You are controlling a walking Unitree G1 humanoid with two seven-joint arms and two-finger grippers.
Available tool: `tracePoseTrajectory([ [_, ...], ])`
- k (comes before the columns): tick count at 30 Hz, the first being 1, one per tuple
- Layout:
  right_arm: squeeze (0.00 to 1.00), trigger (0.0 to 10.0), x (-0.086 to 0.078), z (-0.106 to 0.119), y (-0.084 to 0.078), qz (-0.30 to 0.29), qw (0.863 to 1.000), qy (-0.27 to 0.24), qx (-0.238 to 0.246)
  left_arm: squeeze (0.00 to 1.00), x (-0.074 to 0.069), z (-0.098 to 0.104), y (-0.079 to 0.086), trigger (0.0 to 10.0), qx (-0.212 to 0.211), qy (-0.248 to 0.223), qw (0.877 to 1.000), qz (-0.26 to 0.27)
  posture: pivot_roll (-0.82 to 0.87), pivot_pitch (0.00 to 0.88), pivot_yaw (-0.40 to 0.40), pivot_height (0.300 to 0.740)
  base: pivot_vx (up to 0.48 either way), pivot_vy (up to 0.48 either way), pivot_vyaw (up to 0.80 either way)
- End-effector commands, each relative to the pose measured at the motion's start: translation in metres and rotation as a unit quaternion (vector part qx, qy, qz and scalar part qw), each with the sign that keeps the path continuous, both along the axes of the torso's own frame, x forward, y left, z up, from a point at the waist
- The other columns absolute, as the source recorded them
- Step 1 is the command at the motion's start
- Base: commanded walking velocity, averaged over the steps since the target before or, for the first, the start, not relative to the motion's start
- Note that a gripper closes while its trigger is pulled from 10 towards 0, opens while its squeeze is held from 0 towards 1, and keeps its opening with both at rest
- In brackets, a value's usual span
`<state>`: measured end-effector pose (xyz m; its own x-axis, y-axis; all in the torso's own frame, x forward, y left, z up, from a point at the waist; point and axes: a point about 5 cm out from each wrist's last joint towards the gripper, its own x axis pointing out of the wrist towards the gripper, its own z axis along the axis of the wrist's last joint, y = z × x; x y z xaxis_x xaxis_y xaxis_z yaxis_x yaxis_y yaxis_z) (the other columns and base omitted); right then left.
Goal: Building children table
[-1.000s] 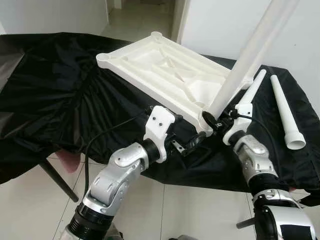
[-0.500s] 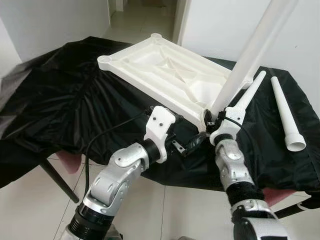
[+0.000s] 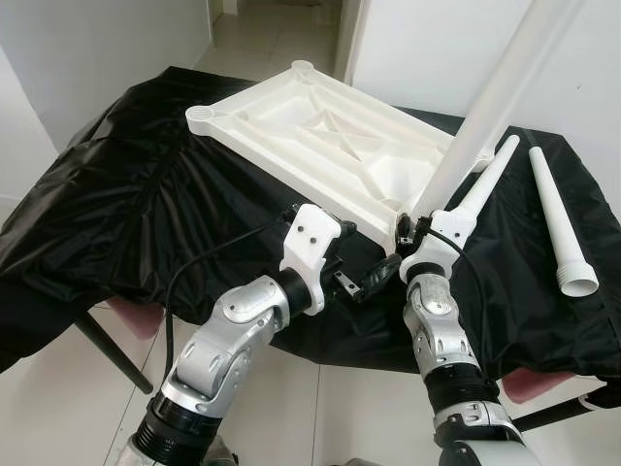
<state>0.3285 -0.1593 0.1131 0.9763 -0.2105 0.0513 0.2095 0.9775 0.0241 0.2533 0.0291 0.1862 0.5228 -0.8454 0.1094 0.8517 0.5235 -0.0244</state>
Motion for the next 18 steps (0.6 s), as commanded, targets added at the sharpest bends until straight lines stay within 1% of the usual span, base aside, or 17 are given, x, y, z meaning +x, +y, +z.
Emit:
tracePoseTrajectory([
  [1,1.0,10.0,-0.004,-0.012,-0.009,-0.01,1.0,0.026,-0.003,0.0,0.001,0.0,-0.002,10.0,0.006,-0.002,1.0,-0.002,0.09,0.014,-0.069,0.74,0.0,0.0,0.0],
  [4,1.0,10.0,-0.002,-0.005,-0.017,0.006,1.0,0.006,-0.01,0.0,0.0,0.0,-0.002,10.0,0.006,-0.001,1.0,-0.003,0.09,0.017,-0.071,0.74,0.0,0.0,0.0],
  [7,1.0,10.0,-0.001,-0.005,-0.018,0.017,1.0,0.005,-0.009,0.0,0.0,0.0,-0.003,10.0,0.006,-0.001,1.0,-0.003,0.09,0.018,-0.072,0.74,0.0,0.0,0.0],
  [11,1.0,10.0,0.001,-0.005,-0.02,0.035,0.999,0.002,-0.02,0.0,0.0,-0.001,-0.003,10.0,0.006,-0.001,1.0,-0.003,0.09,0.018,-0.073,0.74,0.0,0.0,0.0],
  [12,0.0,10.0,0.001,-0.005,-0.02,0.045,0.999,0.002,-0.023,0.0,0.001,-0.001,-0.003,10.0,0.005,-0.001,1.0,-0.003,0.09,0.018,-0.074,0.74,0.0,0.0,0.0],
  [13,0.0,10.0,0.004,-0.005,-0.02,0.086,0.996,0.005,-0.016,0.0,0.001,-0.001,-0.003,10.0,0.005,-0.001,1.0,-0.002,0.09,0.017,-0.074,0.74,0.0,0.0,0.0],
  [14,0.0,10.0,0.004,-0.005,-0.02,0.086,0.996,0.005,-0.016,0.0,0.001,-0.001,-0.003,10.0,0.005,-0.001,1.0,-0.002,0.09,0.017,-0.074,0.74,0.0,0.0,0.0],
  [15,0.0,10.0,0.008,-0.005,-0.024,0.121,0.993,0.009,-0.004,0.0,0.001,-0.001,-0.003,10.0,0.005,-0.001,1.0,-0.002,0.1,0.015,-0.074,0.74,0.0,0.0,0.0],
  [17,0.0,10.0,0.015,0.0,-0.033,0.197,0.98,0.008,0.008,0.0,0.001,0.0,-0.002,10.0,0.005,-0.002,1.0,-0.001,0.1,0.013,-0.073,0.74,0.0,0.0,0.0],
  [18,0.0,10.0,0.015,0.0,-0.033,0.197,0.98,0.008,0.008,0.0,0.001,0.0,-0.002,10.0,0.005,-0.002,1.0,-0.001,0.1,0.013,-0.073,0.74,0.0,0.0,0.0],
])
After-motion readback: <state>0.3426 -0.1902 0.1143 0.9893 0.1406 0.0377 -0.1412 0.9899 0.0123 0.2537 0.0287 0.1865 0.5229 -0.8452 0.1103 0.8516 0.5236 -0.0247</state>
